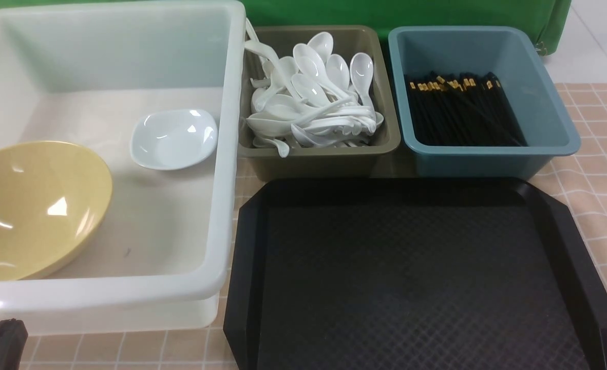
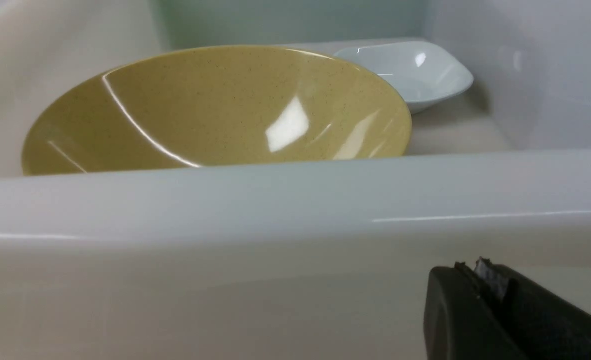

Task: On brown table put chopsticks spoon bowls plates into blue grey white boxes.

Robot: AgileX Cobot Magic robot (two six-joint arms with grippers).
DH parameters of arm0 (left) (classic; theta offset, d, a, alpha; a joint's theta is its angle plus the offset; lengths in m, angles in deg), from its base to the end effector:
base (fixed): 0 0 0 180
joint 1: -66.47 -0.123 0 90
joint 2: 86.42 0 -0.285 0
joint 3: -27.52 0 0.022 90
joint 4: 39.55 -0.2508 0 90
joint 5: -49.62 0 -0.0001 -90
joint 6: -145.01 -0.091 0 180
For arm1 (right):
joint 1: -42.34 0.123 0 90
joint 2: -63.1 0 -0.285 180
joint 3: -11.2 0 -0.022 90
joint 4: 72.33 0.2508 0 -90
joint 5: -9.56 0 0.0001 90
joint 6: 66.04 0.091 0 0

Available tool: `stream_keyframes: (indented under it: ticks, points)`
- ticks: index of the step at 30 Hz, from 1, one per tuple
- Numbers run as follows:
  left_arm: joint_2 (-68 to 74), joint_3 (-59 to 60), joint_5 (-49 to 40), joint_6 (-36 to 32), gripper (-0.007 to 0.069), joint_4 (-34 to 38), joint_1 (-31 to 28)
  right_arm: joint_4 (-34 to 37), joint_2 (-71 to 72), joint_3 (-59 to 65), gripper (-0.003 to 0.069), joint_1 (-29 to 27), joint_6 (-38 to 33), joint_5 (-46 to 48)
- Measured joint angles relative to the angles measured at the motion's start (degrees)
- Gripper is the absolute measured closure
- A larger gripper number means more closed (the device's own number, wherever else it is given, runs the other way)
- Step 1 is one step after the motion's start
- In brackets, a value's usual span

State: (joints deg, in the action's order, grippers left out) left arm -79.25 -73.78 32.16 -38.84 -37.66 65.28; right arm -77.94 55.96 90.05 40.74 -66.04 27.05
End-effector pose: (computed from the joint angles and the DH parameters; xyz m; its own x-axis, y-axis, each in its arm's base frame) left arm 0.0543 0.0002 0.1775 -0.2306 0.0309 -0.9726 -0.0029 0.9995 0.0325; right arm 0.0542 -0.0042 0.1767 -0.2359 -0.0867 -0.9679 0.0346 0.9946 -0.0975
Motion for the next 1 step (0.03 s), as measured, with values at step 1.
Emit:
stream_keyframes:
  ticks: [1]
  points:
    - [0.0, 0.0, 0.0, 0.0, 0.0622, 0.0, 0.0, 0.0, 0.0, 0.0, 0.0591, 0.0, 0.0, 0.0]
